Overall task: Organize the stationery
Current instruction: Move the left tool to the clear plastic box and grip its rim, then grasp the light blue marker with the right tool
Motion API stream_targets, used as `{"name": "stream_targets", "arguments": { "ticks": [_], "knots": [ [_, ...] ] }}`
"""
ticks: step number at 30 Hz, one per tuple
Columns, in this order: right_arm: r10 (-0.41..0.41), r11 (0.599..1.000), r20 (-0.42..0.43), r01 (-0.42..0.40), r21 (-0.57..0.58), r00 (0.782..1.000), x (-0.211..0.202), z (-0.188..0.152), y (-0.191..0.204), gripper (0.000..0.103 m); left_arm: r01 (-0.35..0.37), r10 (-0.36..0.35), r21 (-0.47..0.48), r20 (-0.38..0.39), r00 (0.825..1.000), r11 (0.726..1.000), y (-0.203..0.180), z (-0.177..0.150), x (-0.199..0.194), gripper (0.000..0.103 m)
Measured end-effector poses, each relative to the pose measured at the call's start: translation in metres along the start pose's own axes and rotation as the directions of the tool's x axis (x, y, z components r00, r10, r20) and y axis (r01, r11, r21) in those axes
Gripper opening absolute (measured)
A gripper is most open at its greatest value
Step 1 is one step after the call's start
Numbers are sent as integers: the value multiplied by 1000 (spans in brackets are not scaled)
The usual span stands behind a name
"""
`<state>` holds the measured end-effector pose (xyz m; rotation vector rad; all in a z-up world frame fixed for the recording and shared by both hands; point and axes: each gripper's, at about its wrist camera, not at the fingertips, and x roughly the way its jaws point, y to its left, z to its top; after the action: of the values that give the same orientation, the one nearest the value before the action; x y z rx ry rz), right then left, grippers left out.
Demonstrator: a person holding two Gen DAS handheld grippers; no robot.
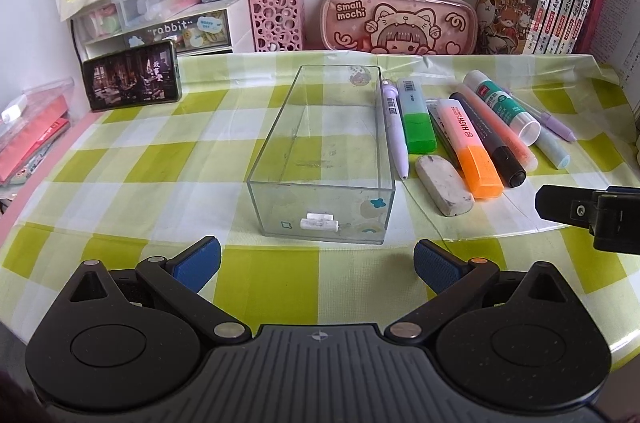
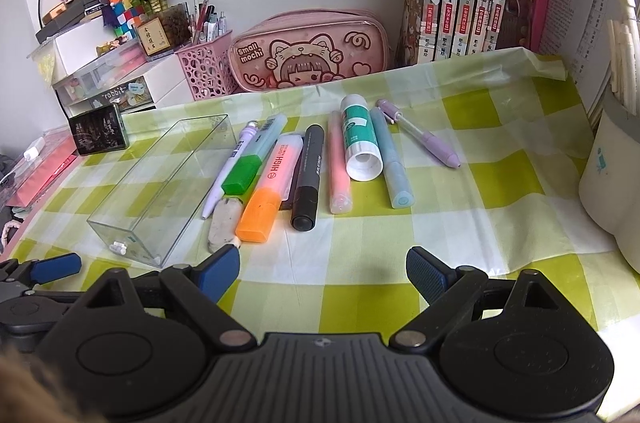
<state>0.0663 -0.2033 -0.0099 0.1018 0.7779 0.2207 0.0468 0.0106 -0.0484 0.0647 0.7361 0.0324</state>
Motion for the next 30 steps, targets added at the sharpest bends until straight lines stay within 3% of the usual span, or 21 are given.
{"name": "stream_targets", "arguments": {
  "ticks": [15,19,22,24,27,30],
  "knots": [
    [-71,996,14,71,-58,997,25,42,-29,75,32,-35,65,34,999,997,-3,15,27,98],
    [-59,997,2,59,-44,998,37,58,-46,75,61,-63,45,36,997,997,-2,21,33,90],
    [-65,997,-21,64,-54,998,45,64,-57,65,73,-74,31,53,996,997,-3,24,35,73],
    [-57,996,-43,54,-71,997,49,66,-61,51,71,-72,21,62,995,997,-5,25,36,73],
    [-23,996,-71,17,-84,997,54,69,-64,40,62,-64,19,78,995,998,-7,25,39,73],
    [5,993,-101,-17,-116,995,61,71,-61,40,64,-64,9,86,994,998,-6,25,40,73]
  ]
}}
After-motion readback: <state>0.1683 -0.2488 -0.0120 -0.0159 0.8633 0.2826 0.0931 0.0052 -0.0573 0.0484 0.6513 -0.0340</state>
